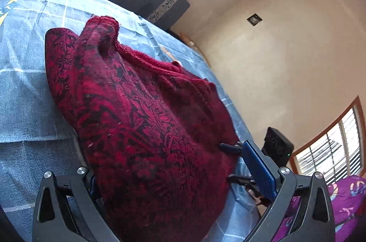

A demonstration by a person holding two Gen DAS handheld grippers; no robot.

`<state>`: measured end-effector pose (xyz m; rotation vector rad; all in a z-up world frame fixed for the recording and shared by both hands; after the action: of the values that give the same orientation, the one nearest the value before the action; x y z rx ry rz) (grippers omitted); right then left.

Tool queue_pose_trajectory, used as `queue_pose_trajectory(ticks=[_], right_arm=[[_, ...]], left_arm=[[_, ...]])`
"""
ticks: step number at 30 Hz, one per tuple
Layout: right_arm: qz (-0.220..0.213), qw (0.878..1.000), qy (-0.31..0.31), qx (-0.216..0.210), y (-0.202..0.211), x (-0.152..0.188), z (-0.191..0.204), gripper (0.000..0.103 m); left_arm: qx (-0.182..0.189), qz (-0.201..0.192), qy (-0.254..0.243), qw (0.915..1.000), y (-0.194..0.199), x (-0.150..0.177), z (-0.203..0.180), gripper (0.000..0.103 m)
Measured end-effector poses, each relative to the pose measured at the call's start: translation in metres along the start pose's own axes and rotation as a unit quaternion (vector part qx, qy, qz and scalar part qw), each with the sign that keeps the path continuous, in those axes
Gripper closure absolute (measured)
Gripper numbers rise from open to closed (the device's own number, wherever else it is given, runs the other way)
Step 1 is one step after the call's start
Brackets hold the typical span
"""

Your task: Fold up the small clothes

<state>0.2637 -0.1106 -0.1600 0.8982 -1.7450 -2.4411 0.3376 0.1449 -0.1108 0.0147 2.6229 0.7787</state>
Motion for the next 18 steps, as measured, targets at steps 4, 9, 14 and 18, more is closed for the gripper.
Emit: queue_pose_trajectory(ticks=[4,9,14,18], right_arm=[[0.001,1.0,0.002,0.002,0.0,0.001,0.001,0.007],[0.002,1.0,0.002,0.003,-0.001,0.0,0.002,0.006],[0.002,1.0,0.004,0.002,-0.002,0.0,0.002,0.005],[0.001,1.0,0.002,-0.002,-0.002,0.0,0.003,0.005]], left_arm=[[-0.002,0.011,0.004,0.9999,-0.005,0.004,0.008,0.003],[0.045,-0.02,0.017,0.9986,0.007,0.001,0.012,0.003],[0.099,-0.044,0.032,0.9937,0.012,0.0,0.013,0.004],[0.09,-0.047,0.029,0.9944,0.012,0.0,0.014,0.007]])
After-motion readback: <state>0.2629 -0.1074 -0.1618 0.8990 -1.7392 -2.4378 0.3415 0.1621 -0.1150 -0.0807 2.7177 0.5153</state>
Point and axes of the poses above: each gripper's, at about its wrist camera, not at the fingertips, and y roughly against the way its jaws point, z to its left, x to its underside, the point moved 8 cm from there along -y, roughly the way its jaws point, and after that the axes turned 13 degrees about z, right-handed, at the moved point
